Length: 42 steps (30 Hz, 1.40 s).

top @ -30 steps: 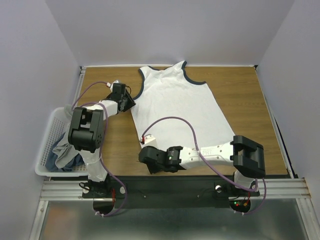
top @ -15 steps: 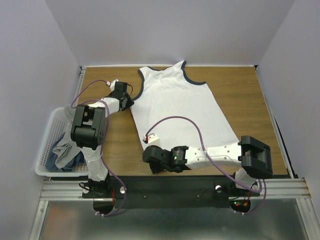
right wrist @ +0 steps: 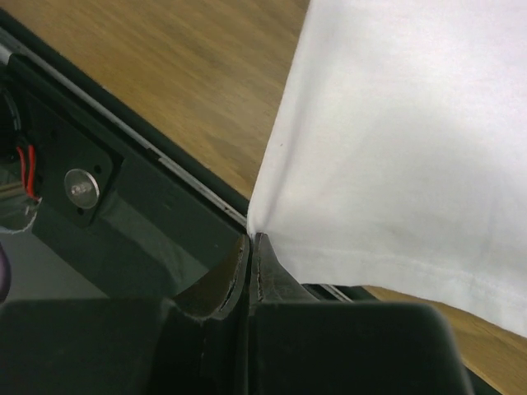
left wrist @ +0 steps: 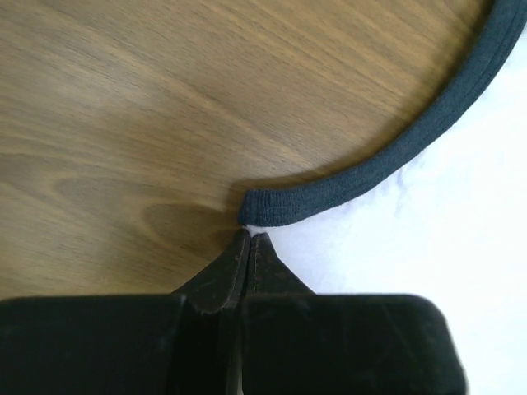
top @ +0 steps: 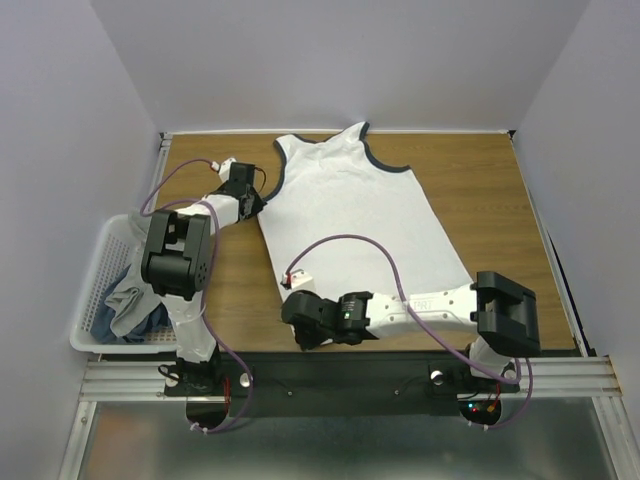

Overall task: Fold and stack the tank tops
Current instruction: Fold the tank top

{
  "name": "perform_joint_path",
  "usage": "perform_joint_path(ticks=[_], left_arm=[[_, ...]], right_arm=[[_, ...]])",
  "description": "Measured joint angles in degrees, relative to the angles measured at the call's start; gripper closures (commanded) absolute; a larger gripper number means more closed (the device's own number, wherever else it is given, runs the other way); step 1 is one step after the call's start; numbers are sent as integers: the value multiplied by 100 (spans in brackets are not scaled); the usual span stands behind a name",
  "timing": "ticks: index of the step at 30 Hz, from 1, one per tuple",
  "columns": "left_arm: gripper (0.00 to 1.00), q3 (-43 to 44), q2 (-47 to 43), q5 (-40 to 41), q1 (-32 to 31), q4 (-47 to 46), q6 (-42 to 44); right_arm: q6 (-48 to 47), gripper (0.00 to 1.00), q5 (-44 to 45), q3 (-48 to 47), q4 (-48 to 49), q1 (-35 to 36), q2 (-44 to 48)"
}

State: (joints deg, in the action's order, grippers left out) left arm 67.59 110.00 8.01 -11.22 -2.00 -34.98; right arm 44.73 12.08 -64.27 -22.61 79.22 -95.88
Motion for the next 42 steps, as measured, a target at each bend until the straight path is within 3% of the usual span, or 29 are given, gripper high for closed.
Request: perform_joint_path(ticks=[9, 18, 31, 42], left_arm=[[100, -127, -815, 282, 603, 264, -98], [100, 35, -758, 170, 758, 492, -61], [100, 1198, 46, 286, -197, 743, -153], [100, 1718, 656, 323, -713, 922, -306]], right_arm=[[-186, 100, -903, -1104, 420, 144, -1241], [-247, 100, -1019, -1414, 590, 129, -1375], [-22, 100, -734, 83, 704, -382, 170], [356, 100, -363, 1137, 721, -433, 817]])
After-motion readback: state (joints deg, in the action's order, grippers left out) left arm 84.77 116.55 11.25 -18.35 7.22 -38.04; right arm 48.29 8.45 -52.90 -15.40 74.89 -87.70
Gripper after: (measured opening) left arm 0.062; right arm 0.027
